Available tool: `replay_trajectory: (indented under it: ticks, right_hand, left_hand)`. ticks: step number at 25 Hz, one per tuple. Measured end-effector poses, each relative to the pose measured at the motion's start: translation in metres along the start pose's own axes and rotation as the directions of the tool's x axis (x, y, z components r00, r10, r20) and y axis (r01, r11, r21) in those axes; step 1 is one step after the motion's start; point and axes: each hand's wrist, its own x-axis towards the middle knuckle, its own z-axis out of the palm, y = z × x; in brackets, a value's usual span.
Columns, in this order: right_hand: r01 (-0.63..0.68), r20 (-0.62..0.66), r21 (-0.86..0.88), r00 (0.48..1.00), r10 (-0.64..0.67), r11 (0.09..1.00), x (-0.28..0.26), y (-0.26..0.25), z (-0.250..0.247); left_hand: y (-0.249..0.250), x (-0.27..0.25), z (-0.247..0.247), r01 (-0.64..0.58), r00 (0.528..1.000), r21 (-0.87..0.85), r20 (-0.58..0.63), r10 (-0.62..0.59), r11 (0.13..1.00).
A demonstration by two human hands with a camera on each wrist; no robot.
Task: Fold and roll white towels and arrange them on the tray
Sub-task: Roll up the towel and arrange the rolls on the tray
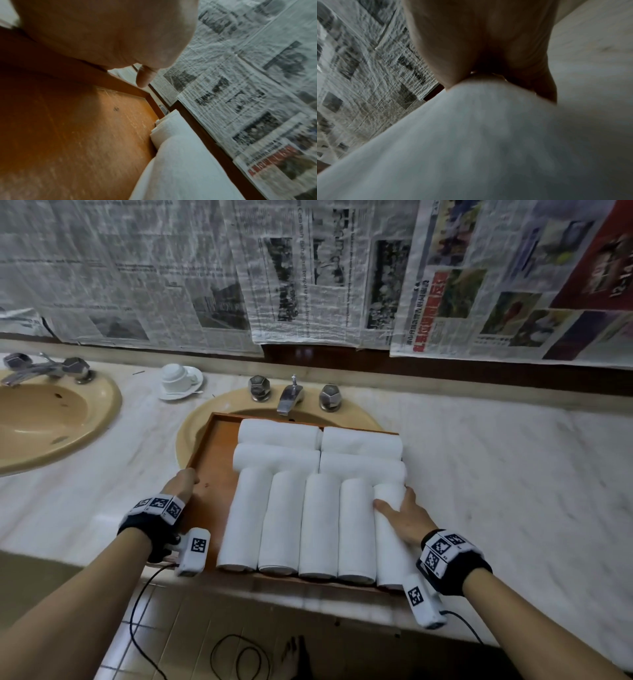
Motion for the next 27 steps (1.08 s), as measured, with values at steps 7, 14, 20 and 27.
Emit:
replay_trajectory:
  ticks: [7, 14, 20, 27]
  right_hand:
    - [0.023, -0.013, -0.034, 1.000, -0.023, 0.999, -0.003, 0.105, -0.146]
    - [-0.123, -0.086, 0.028, 0.988, 0.125, 0.992, -0.024, 0.215, -0.295]
    - [-0.183, -0.133, 0.183, 0.969, 0.208, 0.966, -0.025, 0.258, -0.337]
    - [-0.223, -0.220, 0.138, 0.943, 0.249, 0.965, -0.019, 0.255, -0.333]
  left_hand:
    - [0.053, -0.123, 0.127, -0.093, 0.996, -0.109, -0.017, 0.092, 0.990]
    - [0.105, -0.225, 0.277, -0.107, 0.983, -0.128, 0.138, 0.124, 0.986]
    - [0.128, -0.257, 0.333, -0.149, 0.970, -0.130, 0.172, 0.170, 0.980]
    - [0.131, -0.264, 0.349, -0.057, 0.994, 0.191, 0.105, 0.037, 0.980]
